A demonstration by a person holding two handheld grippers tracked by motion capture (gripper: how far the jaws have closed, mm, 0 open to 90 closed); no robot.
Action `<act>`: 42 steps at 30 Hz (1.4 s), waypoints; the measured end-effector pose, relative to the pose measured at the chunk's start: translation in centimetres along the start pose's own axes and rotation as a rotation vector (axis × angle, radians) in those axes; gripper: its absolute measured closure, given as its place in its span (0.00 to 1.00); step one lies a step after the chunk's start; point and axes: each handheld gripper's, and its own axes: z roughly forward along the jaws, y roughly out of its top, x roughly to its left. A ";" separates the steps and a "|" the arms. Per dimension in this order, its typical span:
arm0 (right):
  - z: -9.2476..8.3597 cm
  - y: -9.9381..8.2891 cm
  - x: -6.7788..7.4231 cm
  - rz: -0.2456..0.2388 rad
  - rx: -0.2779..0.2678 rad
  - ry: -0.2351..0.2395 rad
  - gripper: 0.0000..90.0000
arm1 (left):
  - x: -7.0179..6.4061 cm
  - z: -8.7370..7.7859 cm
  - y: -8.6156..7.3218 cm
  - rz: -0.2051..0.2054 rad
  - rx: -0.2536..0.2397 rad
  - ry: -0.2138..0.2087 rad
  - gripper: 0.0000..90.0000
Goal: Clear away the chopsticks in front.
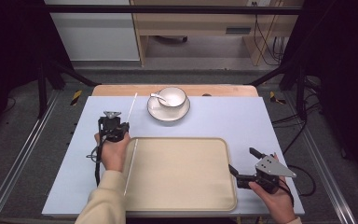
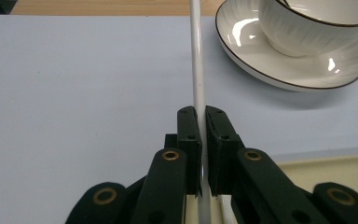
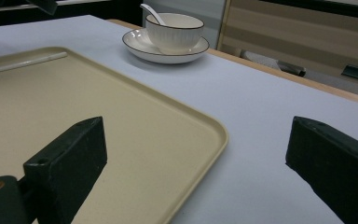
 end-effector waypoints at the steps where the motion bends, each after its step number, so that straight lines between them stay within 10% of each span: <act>1: 0.0 0.0 0.0 0.001 -0.001 0.001 0.06 | -0.2 -0.5 -0.4 0.001 -0.005 -0.005 0.94; 17: -0.1 0.1 0.1 0.004 -0.002 0.007 0.06 | -4.3 -5.7 -6.6 0.024 0.000 -0.034 0.94; 42: 0.0 0.0 0.3 0.006 0.005 0.016 0.06 | -4.7 -7.6 -11.2 -0.031 0.082 -0.038 0.94</act>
